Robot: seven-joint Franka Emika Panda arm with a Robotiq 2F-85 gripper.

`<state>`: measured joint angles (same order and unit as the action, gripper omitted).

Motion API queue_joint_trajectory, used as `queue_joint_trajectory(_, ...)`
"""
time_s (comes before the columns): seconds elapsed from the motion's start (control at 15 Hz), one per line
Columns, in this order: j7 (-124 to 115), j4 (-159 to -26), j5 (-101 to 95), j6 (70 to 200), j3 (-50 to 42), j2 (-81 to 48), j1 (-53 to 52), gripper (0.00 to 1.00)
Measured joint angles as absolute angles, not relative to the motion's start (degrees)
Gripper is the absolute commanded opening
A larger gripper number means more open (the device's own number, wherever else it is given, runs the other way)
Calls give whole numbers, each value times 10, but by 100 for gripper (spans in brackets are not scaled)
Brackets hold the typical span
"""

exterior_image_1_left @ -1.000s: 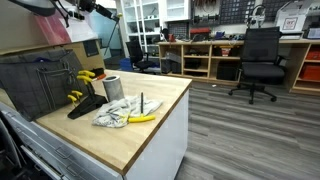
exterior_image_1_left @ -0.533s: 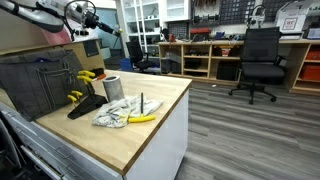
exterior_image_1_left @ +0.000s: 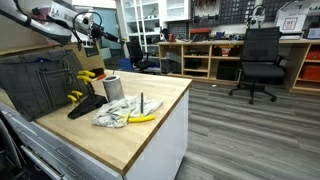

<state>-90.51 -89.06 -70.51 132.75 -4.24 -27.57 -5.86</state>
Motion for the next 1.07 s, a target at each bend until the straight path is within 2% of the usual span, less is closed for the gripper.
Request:
queue_joint_trajectory(0.53,-905,-904,-727,1324,-43,-307,-51,3)
queue_joint_trajectory(1.07,-929,-976,-763,1323,-23,-305,-81,3)
